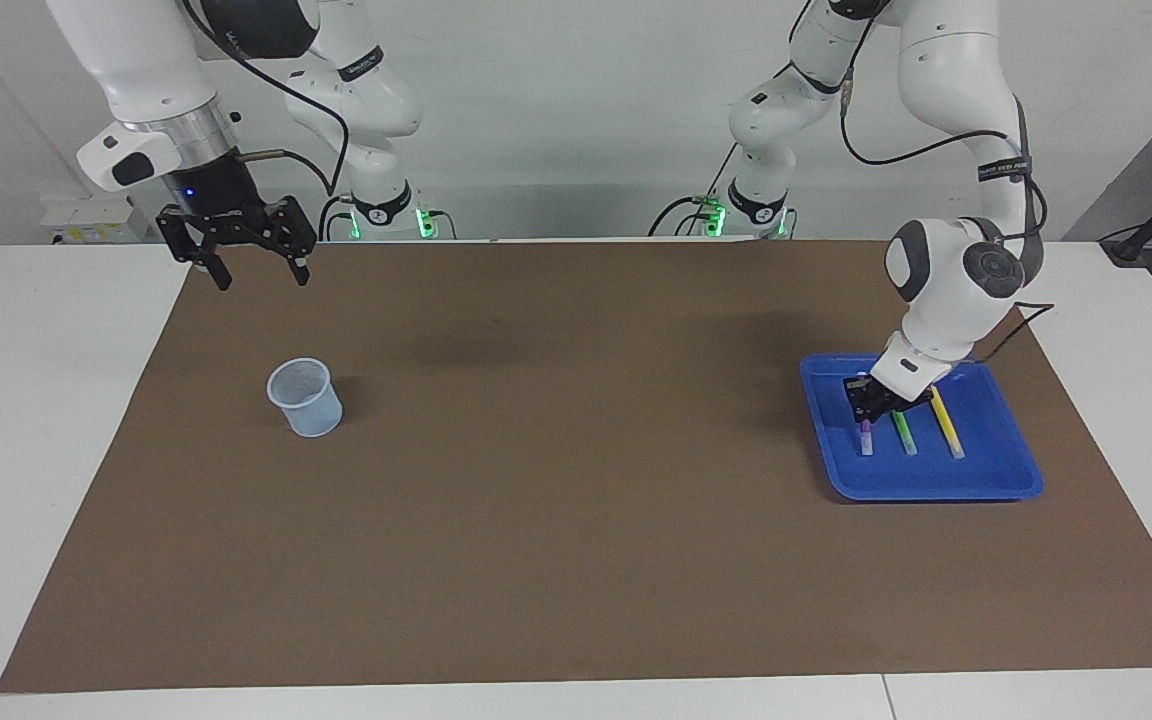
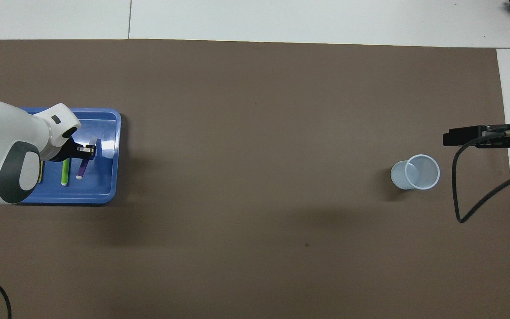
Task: Right arm passes pens to left for tray arrangement
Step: 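Place the purple pen in the blue tray while the right gripper withdraws, then open the left gripper and withdraw it from the tray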
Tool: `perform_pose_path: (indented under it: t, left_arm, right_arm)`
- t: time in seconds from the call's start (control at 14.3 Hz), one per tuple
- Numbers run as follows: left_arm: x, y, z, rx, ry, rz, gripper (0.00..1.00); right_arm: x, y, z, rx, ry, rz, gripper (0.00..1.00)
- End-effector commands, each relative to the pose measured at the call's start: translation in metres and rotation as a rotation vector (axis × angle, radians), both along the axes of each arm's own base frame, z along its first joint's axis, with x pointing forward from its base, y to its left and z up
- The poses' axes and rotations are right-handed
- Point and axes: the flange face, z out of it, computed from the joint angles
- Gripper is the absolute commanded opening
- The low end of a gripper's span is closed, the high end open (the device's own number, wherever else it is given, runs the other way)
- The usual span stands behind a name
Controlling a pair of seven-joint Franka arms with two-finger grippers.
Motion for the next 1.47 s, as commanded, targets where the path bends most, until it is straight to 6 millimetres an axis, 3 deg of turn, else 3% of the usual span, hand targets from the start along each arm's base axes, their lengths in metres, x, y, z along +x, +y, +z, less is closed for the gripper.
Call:
perform_pose_path:
  t: [0.0, 0.14, 0.21, 0.42, 0.98, 1.19, 1.4]
  left_arm:
    - [-0.003, 0.000, -0.003, 0.015, -0.016, -0.024, 0.32]
    - [-0.004, 0.001, -0.004, 0.016, -0.009, -0.023, 0.86]
    - [-0.004, 0.002, -0.004, 0.017, -0.004, -0.017, 1.00]
    - [-0.005, 0.002, 0.005, 0.029, 0.012, -0.012, 1.00]
    - [-0.020, 0.003, 0.099, 0.095, 0.031, 0.049, 1.00]
    - [-0.026, 0.002, 0.139, 0.120, 0.011, 0.078, 1.00]
    - [-0.041, 0.038, 0.185, 0.152, 0.025, 0.160, 1.00]
  right_arm:
    - [0.007, 0.000, 0.003, -0.014, 0.019, 0.020, 1.00]
    - [0.007, -0.002, 0.000, -0.007, 0.039, 0.006, 1.00]
    - [0.008, -0.007, 0.000, -0.004, 0.042, -0.010, 1.00]
    - [0.009, -0.018, -0.003, -0.009, 0.050, -0.023, 1.00]
    - [0.012, -0.017, -0.013, -0.013, 0.071, -0.021, 1.00]
    - [0.020, -0.017, 0.002, -0.022, 0.076, -0.017, 1.00]
    - [0.021, -0.018, 0.007, -0.022, 0.090, -0.017, 1.00]
